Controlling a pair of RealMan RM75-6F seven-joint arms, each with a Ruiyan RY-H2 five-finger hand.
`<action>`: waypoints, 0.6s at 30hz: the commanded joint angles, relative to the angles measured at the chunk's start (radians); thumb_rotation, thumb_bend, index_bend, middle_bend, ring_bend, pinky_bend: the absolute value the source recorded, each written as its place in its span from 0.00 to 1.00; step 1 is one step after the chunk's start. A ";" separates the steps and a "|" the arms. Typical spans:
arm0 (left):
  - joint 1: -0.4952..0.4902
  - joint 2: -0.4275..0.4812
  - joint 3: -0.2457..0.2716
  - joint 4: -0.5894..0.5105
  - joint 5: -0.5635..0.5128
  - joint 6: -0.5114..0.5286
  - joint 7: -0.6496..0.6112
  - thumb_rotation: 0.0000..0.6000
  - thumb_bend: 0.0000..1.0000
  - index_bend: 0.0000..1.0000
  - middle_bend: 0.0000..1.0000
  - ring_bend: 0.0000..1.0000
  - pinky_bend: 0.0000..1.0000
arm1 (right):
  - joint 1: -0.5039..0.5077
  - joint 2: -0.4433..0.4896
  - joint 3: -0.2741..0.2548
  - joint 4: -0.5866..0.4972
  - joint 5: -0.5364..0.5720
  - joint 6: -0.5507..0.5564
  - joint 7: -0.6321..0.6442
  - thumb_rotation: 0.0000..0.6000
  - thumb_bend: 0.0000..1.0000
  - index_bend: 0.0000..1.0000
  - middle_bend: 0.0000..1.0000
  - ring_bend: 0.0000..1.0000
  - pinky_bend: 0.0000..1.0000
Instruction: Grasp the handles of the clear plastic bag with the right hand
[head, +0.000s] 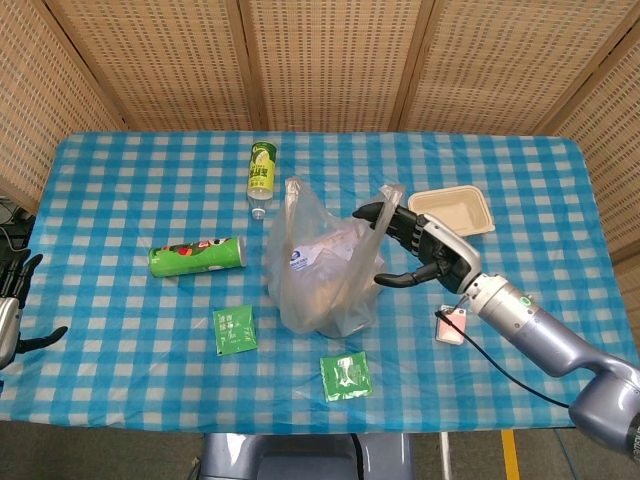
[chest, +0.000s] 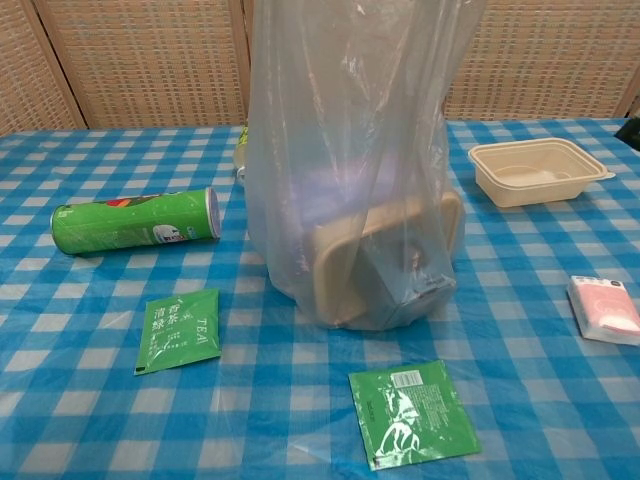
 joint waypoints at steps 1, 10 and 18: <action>0.000 0.001 0.000 0.001 -0.001 -0.001 -0.003 1.00 0.00 0.00 0.00 0.00 0.00 | 0.033 0.002 0.018 -0.002 0.010 -0.032 0.024 1.00 0.00 0.25 0.25 0.12 0.11; -0.004 0.002 -0.001 0.004 -0.005 -0.011 -0.009 1.00 0.00 0.00 0.00 0.00 0.00 | 0.119 -0.016 0.050 -0.007 0.074 -0.135 0.024 1.00 0.00 0.24 0.24 0.12 0.11; -0.006 0.004 -0.004 0.006 -0.012 -0.016 -0.016 1.00 0.00 0.00 0.00 0.00 0.00 | 0.176 -0.052 0.079 -0.007 0.113 -0.197 0.021 1.00 0.00 0.23 0.23 0.12 0.11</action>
